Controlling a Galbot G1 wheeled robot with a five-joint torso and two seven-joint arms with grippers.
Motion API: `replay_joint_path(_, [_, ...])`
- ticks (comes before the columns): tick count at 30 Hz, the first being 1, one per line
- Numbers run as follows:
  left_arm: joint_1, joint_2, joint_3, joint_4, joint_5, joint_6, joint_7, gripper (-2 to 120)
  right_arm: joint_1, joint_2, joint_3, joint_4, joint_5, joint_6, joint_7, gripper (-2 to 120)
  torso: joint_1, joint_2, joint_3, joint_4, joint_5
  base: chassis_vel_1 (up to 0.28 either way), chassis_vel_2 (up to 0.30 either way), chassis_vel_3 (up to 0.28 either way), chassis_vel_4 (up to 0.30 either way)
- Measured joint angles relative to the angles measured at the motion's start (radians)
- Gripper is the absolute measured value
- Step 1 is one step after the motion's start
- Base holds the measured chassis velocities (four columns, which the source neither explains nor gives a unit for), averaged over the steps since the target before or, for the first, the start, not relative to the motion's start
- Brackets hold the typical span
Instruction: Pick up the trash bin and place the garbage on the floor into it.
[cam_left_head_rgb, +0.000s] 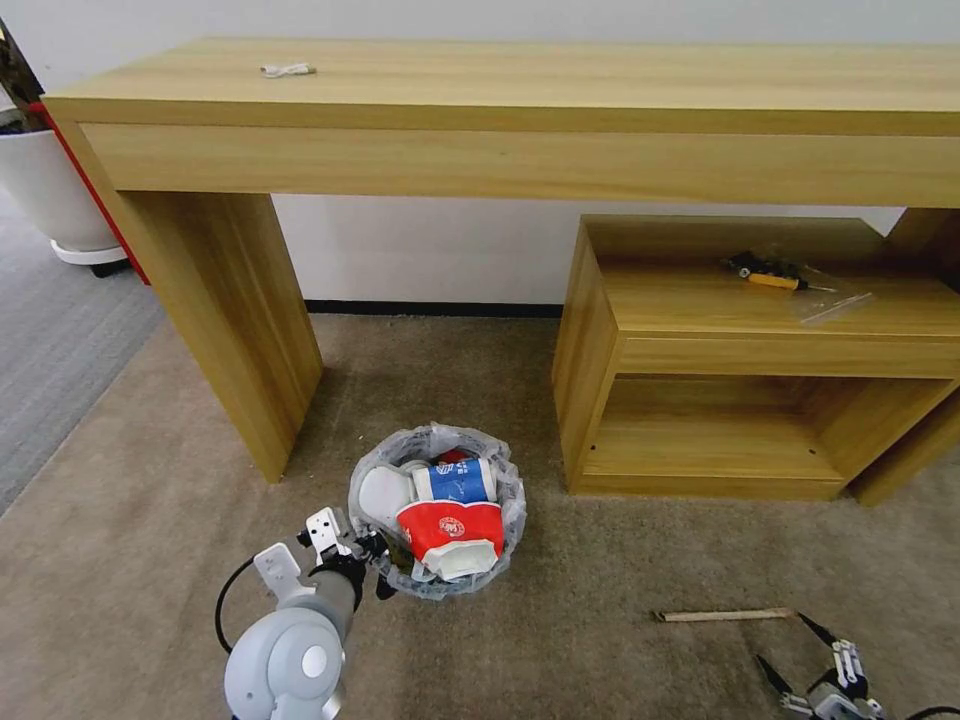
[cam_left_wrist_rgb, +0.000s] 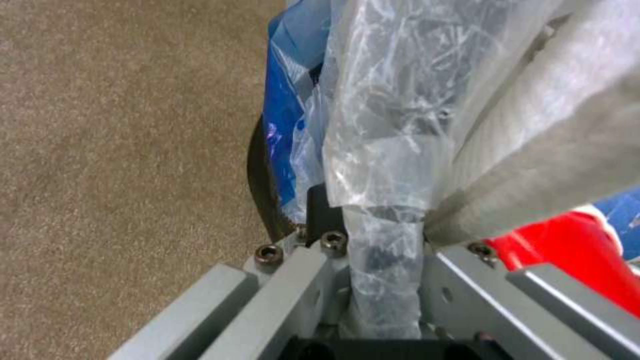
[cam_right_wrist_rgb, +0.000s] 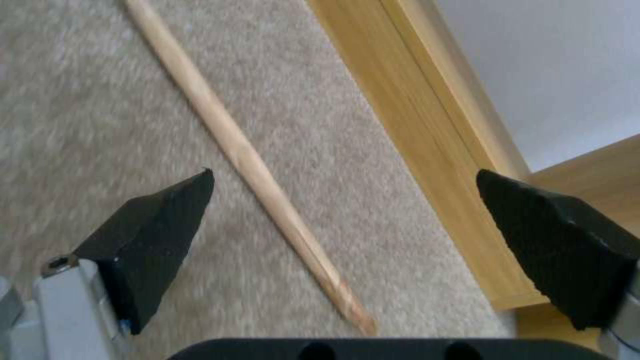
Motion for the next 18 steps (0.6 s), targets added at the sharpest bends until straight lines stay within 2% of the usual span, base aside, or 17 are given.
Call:
replay_joint_path(8, [0.005, 0.000, 0.000, -0.004, 0.004, 0.000, -0.001, 0, 0.060, -0.005, -0.109, -0.004, 0.182, 0.000, -0.075, 100, 0.000, 0.000, 0.000, 0.0000, 0.0000, 0.000, 0.000, 0.000, 0.000])
replay_joint_path(18, [0.011, 0.000, -0.001, -0.016, 0.012, 0.001, -0.004, 0, 0.121, -0.017, -0.204, -0.034, 0.181, 0.000, -0.091, 100, 0.000, 0.000, 0.000, 0.0000, -0.0002, 0.000, 0.000, 0.000, 0.000])
